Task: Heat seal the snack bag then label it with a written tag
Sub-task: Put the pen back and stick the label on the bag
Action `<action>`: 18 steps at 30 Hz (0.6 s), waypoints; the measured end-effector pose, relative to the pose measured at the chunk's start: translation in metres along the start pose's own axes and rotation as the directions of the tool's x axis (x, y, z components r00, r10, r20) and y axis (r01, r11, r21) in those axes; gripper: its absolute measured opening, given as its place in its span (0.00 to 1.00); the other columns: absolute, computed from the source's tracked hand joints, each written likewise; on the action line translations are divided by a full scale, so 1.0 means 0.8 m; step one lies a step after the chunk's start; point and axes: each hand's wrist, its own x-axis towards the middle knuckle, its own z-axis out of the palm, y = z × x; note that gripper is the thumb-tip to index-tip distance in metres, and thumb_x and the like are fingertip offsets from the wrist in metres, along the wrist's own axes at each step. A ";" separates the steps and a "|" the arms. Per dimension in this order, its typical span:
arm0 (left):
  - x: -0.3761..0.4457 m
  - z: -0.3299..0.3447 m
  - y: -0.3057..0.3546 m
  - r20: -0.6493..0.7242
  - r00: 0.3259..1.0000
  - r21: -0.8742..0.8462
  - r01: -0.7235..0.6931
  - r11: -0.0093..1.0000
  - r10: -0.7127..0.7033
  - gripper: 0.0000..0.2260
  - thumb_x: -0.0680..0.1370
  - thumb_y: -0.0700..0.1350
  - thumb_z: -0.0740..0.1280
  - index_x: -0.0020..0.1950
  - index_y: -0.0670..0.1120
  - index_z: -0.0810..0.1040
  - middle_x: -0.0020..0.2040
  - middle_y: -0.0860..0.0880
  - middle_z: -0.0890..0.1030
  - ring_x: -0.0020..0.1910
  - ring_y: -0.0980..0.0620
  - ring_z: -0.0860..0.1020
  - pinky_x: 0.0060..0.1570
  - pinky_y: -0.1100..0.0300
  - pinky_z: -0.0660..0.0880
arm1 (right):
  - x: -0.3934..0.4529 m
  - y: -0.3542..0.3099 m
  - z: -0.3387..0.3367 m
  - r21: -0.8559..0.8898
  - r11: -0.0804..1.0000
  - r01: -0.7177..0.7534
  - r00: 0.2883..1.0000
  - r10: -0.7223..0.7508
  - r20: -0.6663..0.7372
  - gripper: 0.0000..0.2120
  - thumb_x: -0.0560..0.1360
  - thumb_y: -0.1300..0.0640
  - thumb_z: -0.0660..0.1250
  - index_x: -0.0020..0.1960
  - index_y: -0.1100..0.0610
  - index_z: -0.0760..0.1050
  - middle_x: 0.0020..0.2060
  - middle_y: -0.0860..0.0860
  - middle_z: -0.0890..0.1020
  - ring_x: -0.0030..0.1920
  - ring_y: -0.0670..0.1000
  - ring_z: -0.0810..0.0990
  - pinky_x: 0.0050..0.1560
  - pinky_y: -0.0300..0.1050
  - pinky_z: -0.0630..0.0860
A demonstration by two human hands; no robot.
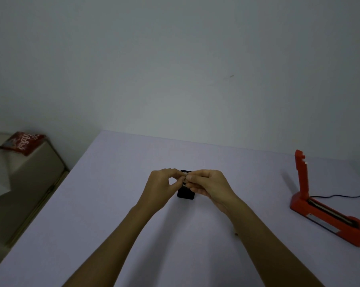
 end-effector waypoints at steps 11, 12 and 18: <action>0.000 0.009 0.004 -0.073 0.997 0.033 0.021 0.999 -0.019 0.05 0.75 0.45 0.69 0.47 0.46 0.83 0.43 0.52 0.84 0.43 0.58 0.80 0.49 0.64 0.76 | 0.002 0.003 0.005 -0.029 0.999 0.026 0.999 -0.027 -0.038 0.07 0.73 0.61 0.71 0.50 0.61 0.83 0.43 0.58 0.86 0.46 0.53 0.85 0.46 0.40 0.81; 0.000 0.010 0.004 -0.081 0.996 0.032 0.023 0.999 -0.021 0.04 0.75 0.45 0.69 0.47 0.46 0.83 0.43 0.52 0.84 0.43 0.58 0.80 0.48 0.63 0.76 | 0.003 0.003 0.005 -0.029 0.999 0.026 0.999 -0.027 -0.042 0.07 0.73 0.62 0.71 0.50 0.61 0.83 0.43 0.58 0.86 0.45 0.53 0.85 0.45 0.39 0.81; 0.000 0.010 0.002 -0.102 0.994 0.024 0.042 0.999 -0.040 0.05 0.75 0.46 0.69 0.46 0.47 0.83 0.42 0.53 0.84 0.43 0.59 0.79 0.48 0.64 0.76 | 0.004 0.003 0.008 -0.017 0.999 0.036 0.999 -0.036 -0.033 0.07 0.73 0.61 0.71 0.50 0.60 0.83 0.43 0.58 0.86 0.46 0.53 0.86 0.45 0.39 0.81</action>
